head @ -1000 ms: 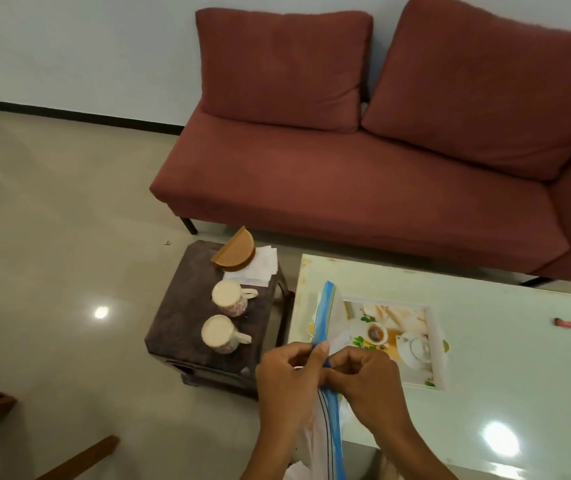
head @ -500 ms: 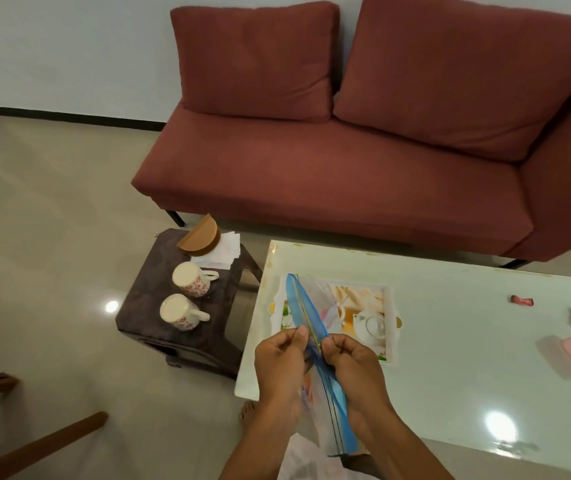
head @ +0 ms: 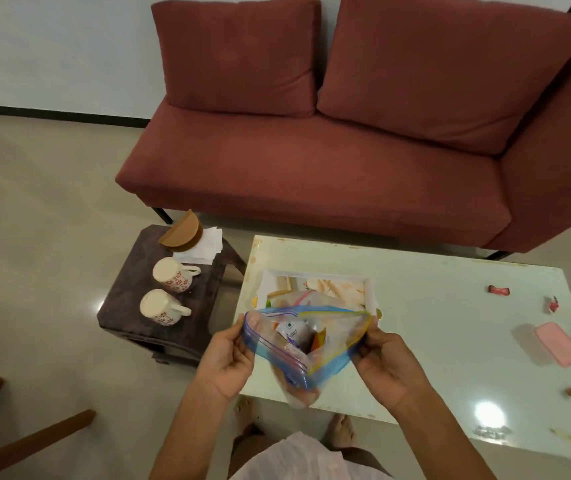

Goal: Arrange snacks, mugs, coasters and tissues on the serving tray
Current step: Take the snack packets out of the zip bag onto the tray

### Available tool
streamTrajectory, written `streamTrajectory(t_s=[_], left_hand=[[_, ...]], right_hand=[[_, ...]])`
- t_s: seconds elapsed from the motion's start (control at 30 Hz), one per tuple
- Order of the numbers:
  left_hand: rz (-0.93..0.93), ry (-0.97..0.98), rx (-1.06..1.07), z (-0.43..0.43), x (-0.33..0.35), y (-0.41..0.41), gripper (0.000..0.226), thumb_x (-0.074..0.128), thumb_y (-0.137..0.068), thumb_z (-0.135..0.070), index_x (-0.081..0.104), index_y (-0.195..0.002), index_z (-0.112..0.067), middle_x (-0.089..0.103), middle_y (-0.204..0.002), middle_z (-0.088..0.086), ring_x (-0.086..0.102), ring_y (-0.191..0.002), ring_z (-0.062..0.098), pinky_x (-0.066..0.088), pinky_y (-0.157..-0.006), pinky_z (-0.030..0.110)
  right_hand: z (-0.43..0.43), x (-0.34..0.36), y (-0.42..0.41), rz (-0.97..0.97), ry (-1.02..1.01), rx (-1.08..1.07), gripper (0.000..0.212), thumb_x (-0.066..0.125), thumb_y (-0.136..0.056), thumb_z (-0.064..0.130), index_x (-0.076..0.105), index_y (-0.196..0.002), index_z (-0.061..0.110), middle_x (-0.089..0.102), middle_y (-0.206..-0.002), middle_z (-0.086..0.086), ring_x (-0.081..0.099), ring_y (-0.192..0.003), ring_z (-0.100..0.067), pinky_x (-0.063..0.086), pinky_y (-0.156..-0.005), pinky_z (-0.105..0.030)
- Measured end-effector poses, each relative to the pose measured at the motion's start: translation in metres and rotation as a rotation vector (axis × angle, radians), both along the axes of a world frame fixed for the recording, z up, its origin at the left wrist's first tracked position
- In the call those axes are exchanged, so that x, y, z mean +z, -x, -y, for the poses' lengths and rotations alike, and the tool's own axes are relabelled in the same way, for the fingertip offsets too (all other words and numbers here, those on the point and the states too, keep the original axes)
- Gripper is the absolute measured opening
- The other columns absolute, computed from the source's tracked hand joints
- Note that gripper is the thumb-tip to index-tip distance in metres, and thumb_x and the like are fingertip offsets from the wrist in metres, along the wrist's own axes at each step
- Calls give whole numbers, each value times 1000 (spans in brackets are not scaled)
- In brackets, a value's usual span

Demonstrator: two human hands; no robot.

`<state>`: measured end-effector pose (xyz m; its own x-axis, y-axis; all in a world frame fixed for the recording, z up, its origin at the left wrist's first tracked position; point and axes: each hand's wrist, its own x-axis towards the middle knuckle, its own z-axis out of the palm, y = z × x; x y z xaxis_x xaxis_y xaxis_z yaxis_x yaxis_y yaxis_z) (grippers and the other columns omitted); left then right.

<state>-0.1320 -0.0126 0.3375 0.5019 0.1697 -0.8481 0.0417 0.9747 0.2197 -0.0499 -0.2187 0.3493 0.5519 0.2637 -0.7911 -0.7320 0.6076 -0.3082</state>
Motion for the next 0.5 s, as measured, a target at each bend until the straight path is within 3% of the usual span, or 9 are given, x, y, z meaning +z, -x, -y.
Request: streamTrajectory(t_s=[0.1,0.2,0.33,0.43,0.5], left_hand=[[81,24,-30,-11,2,5,30,56,-99,-24,66,-105,4,79,-82,18,78,-65,19,62,-52,28],[75,-103,-133,-9,3,10,39,71,-83,-34,73,-105,-1,79,-95,17,79,-74,20,64,-58,31],[2,-320,-265,-10,3,14,38,76,-73,-28,75,-104,-6,80,-100,11,78,-86,19,64,-72,34],[61,-293,-247,-20,2,15,33,68,-83,-20,71,-110,-2,80,-102,13,78,-85,20,65,-73,35],[92,-278,-276,-27,2,17,31,66,-85,-20,71,-110,-2,79,-102,15,79,-82,19,64,-65,31]], right_hand=[[-7,1,4,22,-79,43,16,51,-93,2,64,-102,3,74,-79,-9,70,-69,-15,59,-58,-27],[-26,8,9,98,-121,106,24,58,-87,3,63,-111,2,71,-92,-13,70,-73,-18,60,-64,-32],[-47,17,18,141,-117,103,15,54,-93,7,64,-104,2,72,-75,-10,70,-63,-17,58,-58,-31],[-49,14,28,236,226,159,21,50,-96,13,67,-103,3,67,-89,-14,66,-77,-21,57,-72,-36],[-47,15,41,338,624,197,19,52,-97,24,66,-94,10,66,-91,-9,63,-79,-20,52,-74,-30]])
